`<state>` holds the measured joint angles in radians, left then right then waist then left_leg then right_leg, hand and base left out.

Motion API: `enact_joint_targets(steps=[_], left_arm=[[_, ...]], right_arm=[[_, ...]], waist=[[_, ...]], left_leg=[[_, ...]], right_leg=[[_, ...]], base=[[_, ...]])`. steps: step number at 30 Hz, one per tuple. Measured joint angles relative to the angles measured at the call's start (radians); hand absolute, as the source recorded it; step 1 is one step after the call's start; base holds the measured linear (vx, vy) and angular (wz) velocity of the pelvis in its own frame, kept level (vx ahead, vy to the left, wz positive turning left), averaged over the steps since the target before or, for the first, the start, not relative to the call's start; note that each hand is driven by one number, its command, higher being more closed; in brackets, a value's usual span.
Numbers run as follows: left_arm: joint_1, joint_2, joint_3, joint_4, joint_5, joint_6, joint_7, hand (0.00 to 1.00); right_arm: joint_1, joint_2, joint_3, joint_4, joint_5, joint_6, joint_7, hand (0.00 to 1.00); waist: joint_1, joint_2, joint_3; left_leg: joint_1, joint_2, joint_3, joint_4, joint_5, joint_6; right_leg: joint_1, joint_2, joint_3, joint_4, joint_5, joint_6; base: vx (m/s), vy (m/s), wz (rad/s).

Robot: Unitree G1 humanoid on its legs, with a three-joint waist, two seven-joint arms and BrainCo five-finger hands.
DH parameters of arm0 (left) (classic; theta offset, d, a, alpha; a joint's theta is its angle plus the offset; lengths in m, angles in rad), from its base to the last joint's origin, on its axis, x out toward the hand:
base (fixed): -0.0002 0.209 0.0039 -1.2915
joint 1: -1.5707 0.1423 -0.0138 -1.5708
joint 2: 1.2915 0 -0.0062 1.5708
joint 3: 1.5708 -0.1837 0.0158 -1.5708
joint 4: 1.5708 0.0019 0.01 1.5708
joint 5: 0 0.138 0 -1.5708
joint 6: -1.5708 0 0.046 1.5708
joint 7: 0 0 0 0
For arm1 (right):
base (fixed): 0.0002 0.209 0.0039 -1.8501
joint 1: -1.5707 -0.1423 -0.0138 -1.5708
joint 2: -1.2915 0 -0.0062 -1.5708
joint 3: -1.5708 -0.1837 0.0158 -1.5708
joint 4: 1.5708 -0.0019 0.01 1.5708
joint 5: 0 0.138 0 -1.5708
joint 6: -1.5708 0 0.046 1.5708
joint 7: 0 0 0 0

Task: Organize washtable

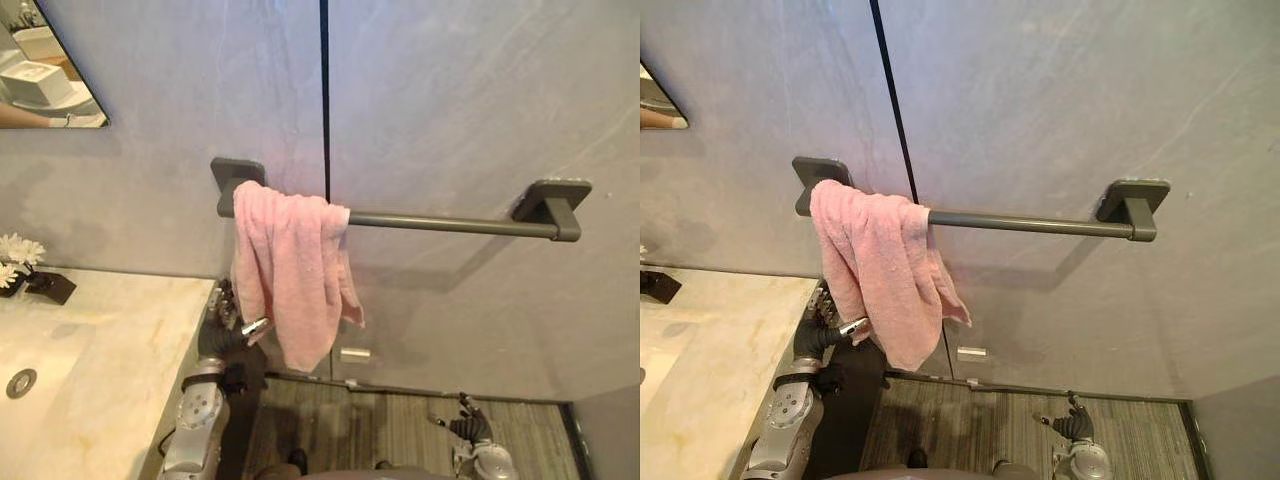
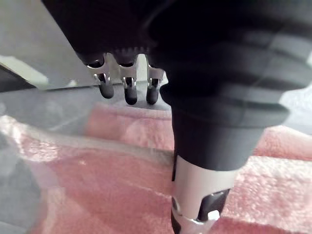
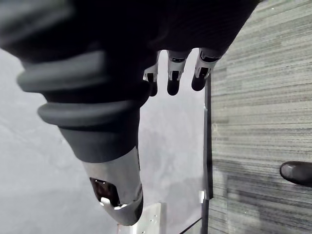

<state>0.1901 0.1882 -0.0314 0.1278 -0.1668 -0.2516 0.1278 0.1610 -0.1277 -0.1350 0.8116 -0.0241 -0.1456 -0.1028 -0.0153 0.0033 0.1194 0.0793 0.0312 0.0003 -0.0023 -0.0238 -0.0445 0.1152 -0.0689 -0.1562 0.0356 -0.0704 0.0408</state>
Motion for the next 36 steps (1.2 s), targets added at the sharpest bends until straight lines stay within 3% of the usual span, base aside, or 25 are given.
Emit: enact_joint_targets(steps=[3,4,11,16,26,28,31,36], left_arm=[[-0.006,0.02,-0.045,0.001,0.024,0.0,0.002,0.0],[-0.009,0.022,-0.064,0.004,0.028,0.0,-0.001,1.0],[-0.025,0.027,-0.141,0.053,0.093,0.002,-0.042,1.0],[-0.049,0.032,-0.144,0.071,0.1,0.003,-0.04,1.0],[-0.052,0.033,-0.116,0.068,0.1,0.002,-0.03,1.0],[-0.052,0.042,-0.114,0.066,0.1,0.001,-0.014,1.0],[-0.052,0.053,-0.115,0.065,0.1,0.0,-0.012,1.0],[-0.052,0.049,-0.116,0.034,0.099,-0.003,-0.01,1.0]], right_arm=[[-0.007,-0.008,0.036,0.002,-0.018,0.0,0.001,0.0],[-0.008,-0.008,0.04,0.002,-0.022,0.0,0.002,0.0],[-0.03,-0.017,0.101,-0.002,-0.028,0.001,0.01,0.0],[-0.027,-0.017,0.107,-0.028,-0.028,0.001,0.011,0.0],[0.004,-0.036,0.214,-0.477,-0.06,-0.01,0.037,0.0],[0.002,-0.06,0.262,-0.576,-0.052,-0.036,0.066,0.0],[-0.011,-0.078,0.311,-0.629,-0.009,-0.065,0.108,0.0],[-0.049,-0.105,0.382,-0.645,0.037,-0.071,0.127,0.0]], waist=[[-0.001,0.0,0.0],[-0.001,0.0,0.0],[-0.024,0.0,-0.001],[-0.024,-0.001,-0.002],[-0.023,-0.002,-0.004],[-0.02,-0.005,-0.006],[-0.018,-0.01,-0.01],[-0.002,-0.014,-0.014]], left_leg=[[0.003,0.001,0.007,-0.002,0.003,0.004],[0.008,0.001,0.01,-0.008,0.006,0.005],[0.02,0.001,0.031,-0.059,0.035,0.008],[0.024,0.0,0.035,-0.061,0.035,0.008],[0.036,0.0,0.046,-0.063,0.035,0.008],[0.04,0.001,0.052,-0.063,0.035,0.008],[0.039,0.003,0.055,-0.063,0.035,0.008],[0.035,0.005,0.058,-0.062,0.035,0.009]], right_leg=[[0.001,0.002,0.009,-0.006,0.009,-0.001],[0.0,0.002,0.015,-0.008,0.013,-0.001],[-0.014,0.002,0.041,-0.04,0.045,0.008],[-0.013,0.002,0.046,-0.042,0.047,0.009],[-0.007,0.005,0.057,-0.041,0.048,0.008],[-0.007,0.007,0.063,-0.041,0.05,0.008],[-0.009,0.007,0.07,-0.041,0.052,0.008],[-0.011,0.006,0.075,-0.038,0.052,0.008]], base=[[-0.06,-0.002,-0.08],[-0.08,-0.001,-0.09],[-0.06,0.0,-0.11],[-0.01,-0.002,-0.03],[-0.01,-0.008,-0.03],[-0.04,-0.009,-0.07],[-0.04,-0.011,-0.06],[-0.01,-0.005,-0.02]])
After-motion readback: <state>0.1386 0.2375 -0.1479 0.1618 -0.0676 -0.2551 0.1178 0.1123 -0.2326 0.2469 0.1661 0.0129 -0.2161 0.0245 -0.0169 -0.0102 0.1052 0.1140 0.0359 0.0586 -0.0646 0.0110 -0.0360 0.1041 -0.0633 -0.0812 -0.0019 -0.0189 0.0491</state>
